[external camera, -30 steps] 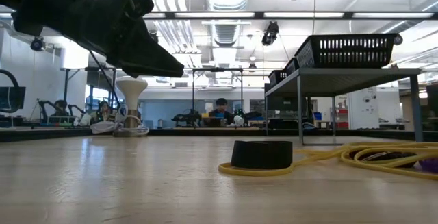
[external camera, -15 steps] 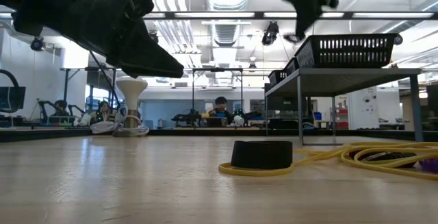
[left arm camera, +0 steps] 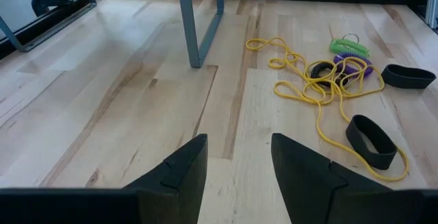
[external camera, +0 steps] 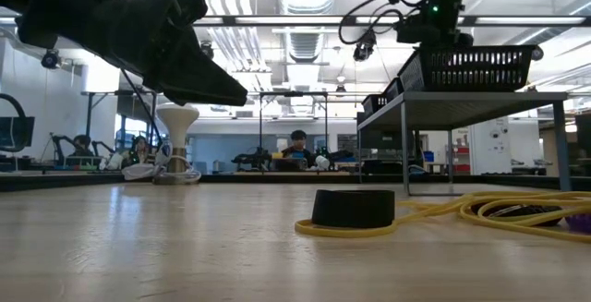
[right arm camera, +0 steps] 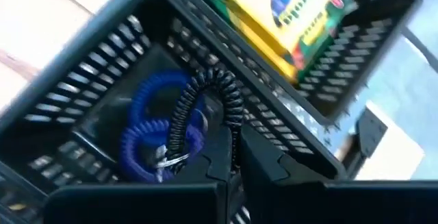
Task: Pick & Place Office Desk Supplies
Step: Put the black spring keychain into the middle black bin on the shelf, then put the yellow rubber band into the bottom black bin on the shelf, then put the black rubber band into the bottom black bin on the shelf
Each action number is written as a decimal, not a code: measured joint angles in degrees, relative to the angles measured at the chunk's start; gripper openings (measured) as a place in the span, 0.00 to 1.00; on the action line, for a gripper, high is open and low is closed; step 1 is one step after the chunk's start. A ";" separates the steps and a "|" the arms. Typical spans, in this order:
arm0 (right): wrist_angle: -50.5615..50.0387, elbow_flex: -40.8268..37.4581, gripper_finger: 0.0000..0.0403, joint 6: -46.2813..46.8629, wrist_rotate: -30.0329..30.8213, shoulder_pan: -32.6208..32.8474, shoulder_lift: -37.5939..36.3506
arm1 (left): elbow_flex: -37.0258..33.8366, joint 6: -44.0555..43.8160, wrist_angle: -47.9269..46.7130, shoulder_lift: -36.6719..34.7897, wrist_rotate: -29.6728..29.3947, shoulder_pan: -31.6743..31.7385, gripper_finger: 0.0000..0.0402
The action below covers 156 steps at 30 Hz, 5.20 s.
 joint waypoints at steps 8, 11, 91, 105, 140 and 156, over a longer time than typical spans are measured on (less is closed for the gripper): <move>-6.06 -0.09 0.10 3.16 2.69 0.04 0.24 | 0.00 0.00 0.03 0.00 0.00 0.00 0.42; -7.09 -0.09 0.18 3.61 4.68 -0.03 0.31 | 0.00 0.00 0.05 0.00 -0.01 0.00 0.42; 33.88 -29.84 0.02 16.58 -15.10 62.44 8.76 | 0.00 -0.92 0.52 0.00 -0.02 0.00 0.42; 8.64 -4.26 0.02 22.97 -3.17 68.67 4.83 | 0.00 -0.85 0.14 -0.02 -0.02 0.00 0.42; -5.23 -13.42 0.02 13.52 15.92 43.23 -14.71 | 0.00 -1.01 0.15 -0.02 -0.02 0.00 0.42; -1.42 -12.07 0.28 24.67 17.74 44.85 -17.69 | 0.00 -0.98 0.15 -0.02 -0.02 0.00 0.42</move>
